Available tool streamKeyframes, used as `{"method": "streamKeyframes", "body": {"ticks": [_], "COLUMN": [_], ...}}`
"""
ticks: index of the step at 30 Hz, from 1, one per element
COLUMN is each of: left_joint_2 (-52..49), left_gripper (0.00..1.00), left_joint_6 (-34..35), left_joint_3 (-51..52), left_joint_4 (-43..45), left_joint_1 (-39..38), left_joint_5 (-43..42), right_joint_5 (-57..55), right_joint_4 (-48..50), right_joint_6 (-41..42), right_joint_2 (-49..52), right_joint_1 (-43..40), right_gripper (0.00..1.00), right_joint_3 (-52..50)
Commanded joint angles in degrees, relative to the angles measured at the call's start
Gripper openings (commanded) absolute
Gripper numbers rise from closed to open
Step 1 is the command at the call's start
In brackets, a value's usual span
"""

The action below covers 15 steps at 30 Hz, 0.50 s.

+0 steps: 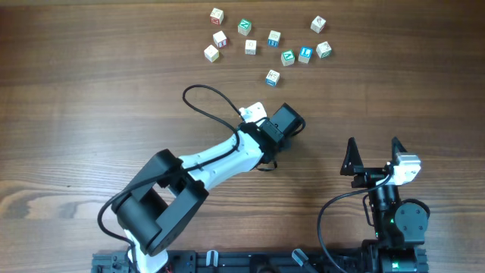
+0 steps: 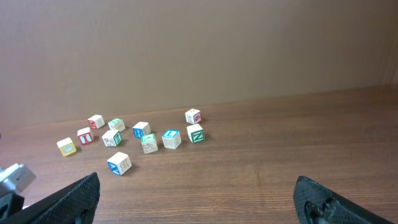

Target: Form a tower

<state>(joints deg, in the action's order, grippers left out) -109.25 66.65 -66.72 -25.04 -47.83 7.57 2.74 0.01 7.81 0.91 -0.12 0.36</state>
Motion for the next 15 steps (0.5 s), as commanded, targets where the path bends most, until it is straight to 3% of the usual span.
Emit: {"method": "streamKeyframes", "body": {"ticks": [1, 8, 11, 13, 15], "left_joint_2": [1.9, 12.3, 15.4, 15.5, 15.5], "left_gripper": [0.27, 0.35, 0.4, 0.39, 0.31], "left_joint_6": [-3.1, -13.9, -19.9, -23.7, -24.7], "left_joint_3": [0.8, -1.5, -1.9, -1.9, -1.9], "left_joint_4": [-1.9, -2.8, -2.8, -2.9, -3.0], "left_joint_1": [-1.2, -4.1, -4.0, -4.0, -3.2], "left_joint_5": [-8.3, -2.9, 4.0, 9.0, 10.3], "right_joint_5": [0.1, 0.1, 0.1, 0.1, 0.1], "right_joint_4": [0.1, 0.1, 0.1, 0.1, 0.1], "right_joint_6": [-0.2, -0.2, -0.2, -0.2, -0.2], "right_joint_2": [-0.3, -0.3, -0.3, -0.3, -0.3], "right_joint_1": [0.3, 0.3, 0.3, 0.3, 0.3], "right_gripper": [1.0, 1.0, 1.0, 1.0, 1.0], "right_joint_3": [-0.1, -0.1, -0.1, -0.1, -0.1]}}
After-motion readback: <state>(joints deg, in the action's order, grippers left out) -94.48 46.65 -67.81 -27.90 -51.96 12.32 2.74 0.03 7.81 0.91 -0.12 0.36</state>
